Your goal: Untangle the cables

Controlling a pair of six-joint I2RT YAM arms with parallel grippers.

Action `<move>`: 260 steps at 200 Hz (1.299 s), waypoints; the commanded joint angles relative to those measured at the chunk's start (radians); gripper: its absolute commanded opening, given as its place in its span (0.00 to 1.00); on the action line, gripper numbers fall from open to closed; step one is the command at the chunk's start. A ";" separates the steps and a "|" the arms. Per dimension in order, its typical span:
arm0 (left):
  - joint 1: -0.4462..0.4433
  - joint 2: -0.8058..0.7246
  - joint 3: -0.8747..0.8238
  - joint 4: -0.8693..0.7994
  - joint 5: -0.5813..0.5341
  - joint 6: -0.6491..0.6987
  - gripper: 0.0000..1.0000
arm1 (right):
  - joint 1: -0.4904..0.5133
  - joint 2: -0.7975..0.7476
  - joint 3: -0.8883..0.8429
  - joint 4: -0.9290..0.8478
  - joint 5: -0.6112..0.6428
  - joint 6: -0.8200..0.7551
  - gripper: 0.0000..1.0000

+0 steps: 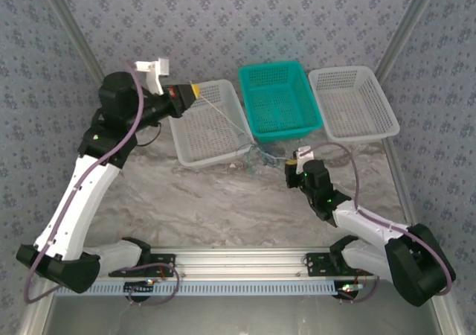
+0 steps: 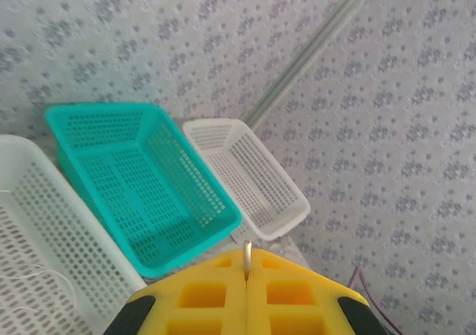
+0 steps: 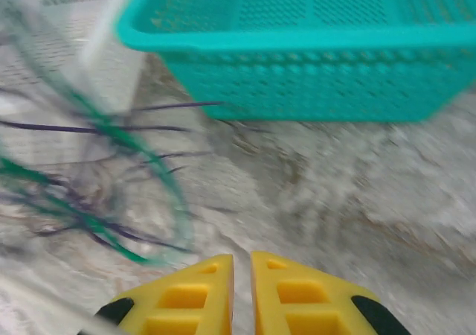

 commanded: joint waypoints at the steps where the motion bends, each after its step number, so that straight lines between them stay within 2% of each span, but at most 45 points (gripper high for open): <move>1: 0.061 -0.052 0.067 -0.048 -0.024 0.031 0.00 | -0.050 -0.039 -0.028 -0.157 0.097 0.117 0.17; 27: 0.154 -0.086 0.108 -0.088 -0.043 0.026 0.00 | -0.118 -0.081 -0.042 -0.219 0.089 0.225 0.14; 39: 0.169 -0.090 0.114 -0.075 -0.018 0.015 0.00 | -0.127 -0.096 -0.053 -0.223 0.090 0.247 0.13; 50: 0.170 -0.080 0.114 -0.061 0.030 0.001 0.00 | -0.128 -0.117 -0.063 -0.201 0.038 0.234 0.16; 69: 0.168 -0.057 0.073 0.009 0.151 -0.057 0.00 | -0.126 -0.173 -0.045 -0.173 -0.187 0.189 0.33; 84: 0.168 -0.054 0.026 0.039 0.181 -0.084 0.00 | -0.094 -0.220 -0.016 -0.139 -0.338 0.171 0.53; 97: 0.167 -0.061 -0.014 0.068 0.198 -0.091 0.00 | -0.042 -0.247 0.010 -0.099 -0.387 0.156 0.68; 121: 0.162 -0.062 -0.045 0.104 0.267 -0.088 0.00 | 0.076 -0.224 0.102 -0.047 -0.413 0.120 0.80; 154: 0.130 -0.069 -0.057 0.102 0.311 -0.064 0.00 | 0.232 -0.046 0.282 -0.013 -0.378 0.064 0.85; 188: 0.088 -0.090 -0.071 0.096 0.292 -0.046 0.00 | 0.384 0.188 0.355 0.190 -0.256 0.006 0.89; 198: 0.080 -0.097 -0.075 0.102 0.285 -0.052 0.00 | 0.414 0.250 0.371 0.226 -0.182 0.005 0.90; 223: 0.069 -0.110 -0.076 0.104 0.274 -0.053 0.00 | 0.474 0.378 0.426 0.316 -0.096 0.022 0.94; 260: 0.065 -0.122 -0.064 0.097 0.264 -0.048 0.00 | 0.550 0.553 0.540 0.393 -0.066 0.055 0.95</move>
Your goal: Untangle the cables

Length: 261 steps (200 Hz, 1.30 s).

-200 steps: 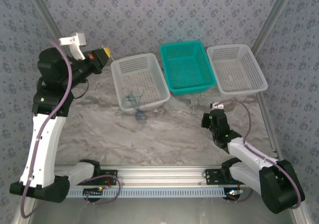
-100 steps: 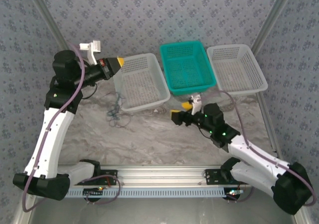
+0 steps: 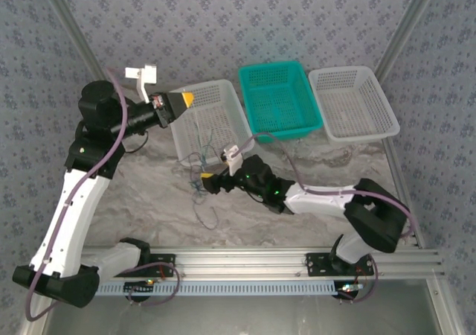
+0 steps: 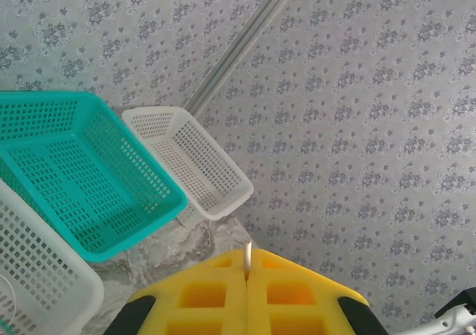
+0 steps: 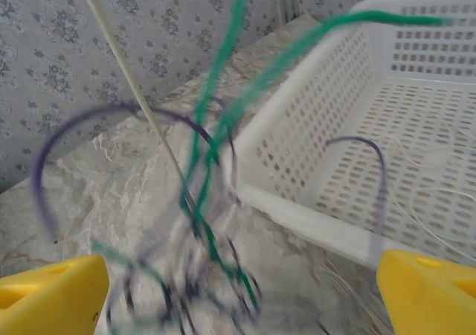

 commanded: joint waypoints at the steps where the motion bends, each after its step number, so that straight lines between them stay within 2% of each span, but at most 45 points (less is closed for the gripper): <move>1: -0.007 -0.026 0.016 0.036 0.003 0.016 0.00 | 0.040 0.071 0.093 0.122 0.067 0.013 0.95; 33: -0.007 -0.037 0.026 0.022 -0.007 0.026 0.00 | 0.043 0.165 0.125 0.119 0.041 -0.002 0.91; 58: -0.007 -0.043 0.051 -0.014 -0.027 0.054 0.00 | 0.044 0.159 0.085 0.076 0.028 0.003 0.90; 78: -0.008 -0.050 0.068 -0.020 -0.047 0.062 0.00 | 0.040 0.126 0.020 0.069 0.033 0.017 0.81; 83: -0.007 -0.051 0.073 -0.018 -0.049 0.062 0.00 | 0.039 0.116 0.006 0.062 0.037 0.022 0.77; 94: -0.007 -0.052 0.083 -0.007 -0.048 0.054 0.00 | 0.034 0.098 -0.028 0.061 0.033 0.030 0.59; 129: -0.005 -0.046 0.148 -0.005 -0.095 0.053 0.00 | 0.014 0.068 -0.101 0.077 0.018 0.047 0.23; 160: 0.002 -0.023 0.262 -0.069 -0.184 0.095 0.00 | -0.019 0.035 -0.165 0.118 0.025 0.084 0.00; 210: 0.051 0.059 0.428 -0.153 -0.276 0.128 0.00 | -0.045 -0.043 -0.272 0.021 0.125 0.102 0.00; 236: 0.138 0.141 0.588 -0.226 -0.332 0.121 0.00 | -0.065 -0.099 -0.387 0.029 0.179 0.168 0.00; 261: 0.219 0.227 0.764 -0.260 -0.315 0.086 0.00 | -0.065 -0.205 -0.490 -0.037 0.266 0.244 0.00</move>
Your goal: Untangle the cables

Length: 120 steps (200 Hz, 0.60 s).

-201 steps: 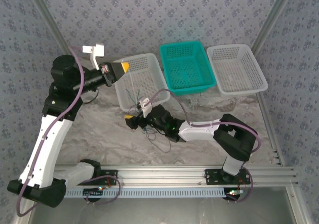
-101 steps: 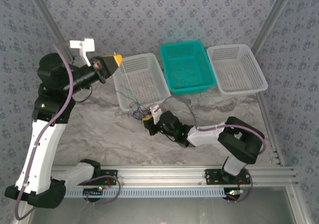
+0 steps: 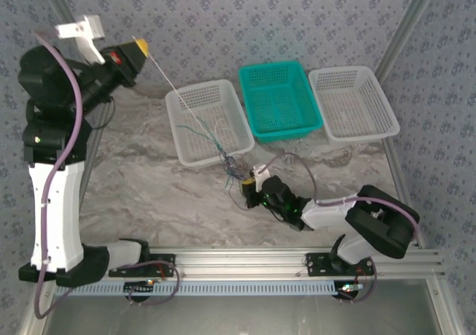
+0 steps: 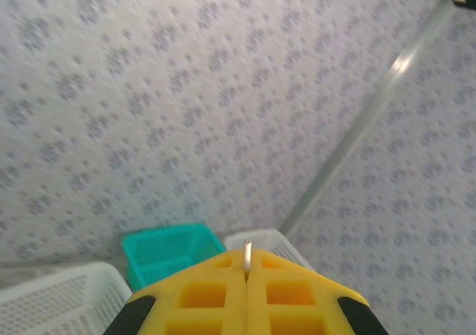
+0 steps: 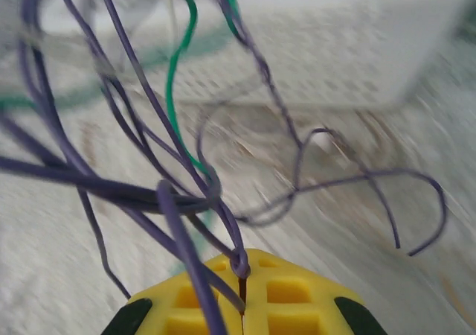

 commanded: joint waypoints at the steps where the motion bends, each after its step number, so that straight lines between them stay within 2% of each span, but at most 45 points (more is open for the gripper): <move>1: 0.059 0.044 0.174 0.001 -0.033 -0.018 0.00 | -0.003 -0.095 -0.084 -0.118 0.126 0.100 0.00; 17: 0.077 0.088 0.264 -0.015 -0.047 -0.017 0.00 | -0.005 -0.212 -0.153 -0.200 0.222 0.181 0.00; 35: 0.100 0.136 0.349 -0.034 -0.056 -0.022 0.00 | -0.007 -0.387 -0.201 -0.406 0.340 0.296 0.00; 58: 0.127 0.189 0.433 -0.044 -0.050 -0.036 0.00 | -0.012 -0.685 -0.274 -0.621 0.443 0.366 0.00; 96: 0.127 0.242 0.430 0.013 0.106 -0.137 0.00 | -0.046 -1.190 -0.369 -0.933 0.470 0.429 0.00; 106: 0.118 0.251 0.402 0.052 0.172 -0.174 0.00 | -0.053 -1.265 -0.371 -1.029 0.493 0.476 0.00; 120: 0.068 0.256 0.362 0.101 0.230 -0.174 0.00 | -0.061 -1.327 -0.369 -1.049 0.491 0.458 0.00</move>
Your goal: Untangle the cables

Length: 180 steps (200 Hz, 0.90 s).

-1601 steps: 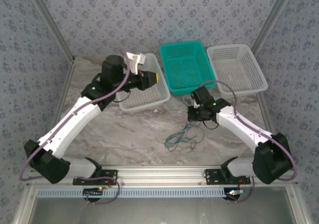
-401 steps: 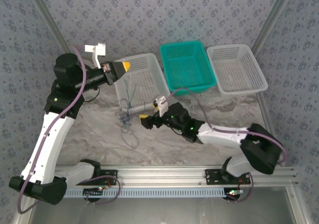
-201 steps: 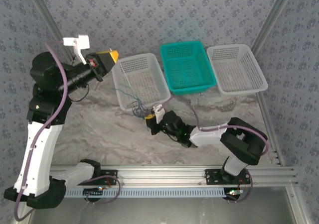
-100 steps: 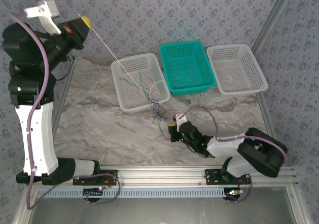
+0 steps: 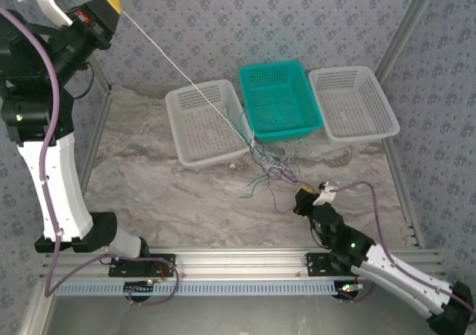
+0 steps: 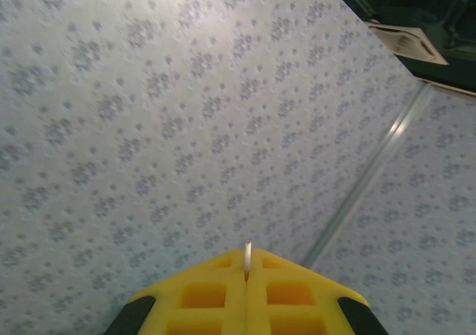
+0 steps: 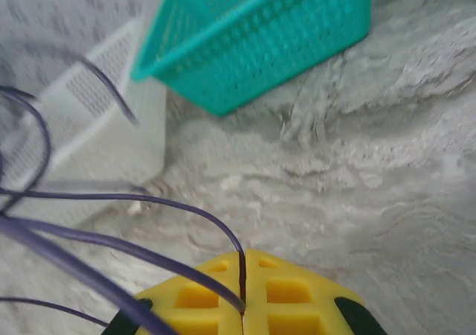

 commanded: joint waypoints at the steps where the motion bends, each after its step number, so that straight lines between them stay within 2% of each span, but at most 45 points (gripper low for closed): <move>1: -0.049 0.020 -0.045 0.120 0.139 -0.059 0.00 | -0.012 -0.105 -0.037 -0.297 0.065 0.062 0.00; 11: -0.111 0.023 -0.055 0.118 0.146 -0.024 0.00 | -0.017 -0.113 -0.022 -0.265 0.020 -0.003 0.06; 27: -0.218 0.034 -0.074 0.082 0.146 0.041 0.00 | -0.018 -0.081 0.033 -0.219 -0.106 -0.135 0.35; 39: -0.289 0.033 -0.125 0.052 0.130 0.087 0.00 | -0.020 -0.017 0.110 -0.263 -0.159 -0.196 0.48; 55: -0.343 0.009 -0.249 0.066 0.107 0.114 0.00 | -0.020 0.155 0.255 -0.387 -0.198 -0.234 0.62; 67: -0.356 -0.022 -0.363 0.117 0.092 0.102 0.00 | -0.022 0.307 0.385 -0.486 -0.202 -0.244 0.77; 75: -0.359 -0.044 -0.432 0.154 0.089 0.087 0.00 | -0.023 0.412 0.474 -0.564 -0.193 -0.223 0.84; 86: -0.360 -0.073 -0.523 0.199 0.084 0.066 0.00 | -0.026 0.529 0.571 -0.588 -0.224 -0.265 0.86; 98: -0.361 -0.102 -0.589 0.225 0.080 0.052 0.00 | -0.027 0.628 0.643 -0.548 -0.326 -0.347 0.87; 120: -0.361 -0.147 -0.658 0.236 0.060 0.053 0.00 | -0.035 0.780 0.689 -0.345 -0.464 -0.453 0.88; 149: -0.361 -0.190 -0.701 0.225 0.049 0.058 0.00 | -0.117 1.005 0.704 -0.106 -0.647 -0.544 0.88; 167: -0.361 -0.214 -0.734 0.231 0.051 0.051 0.00 | -0.149 1.119 0.717 -0.020 -0.683 -0.585 0.87; 180: -0.361 -0.229 -0.751 0.233 0.050 0.046 0.00 | -0.189 1.189 0.715 0.024 -0.681 -0.563 0.83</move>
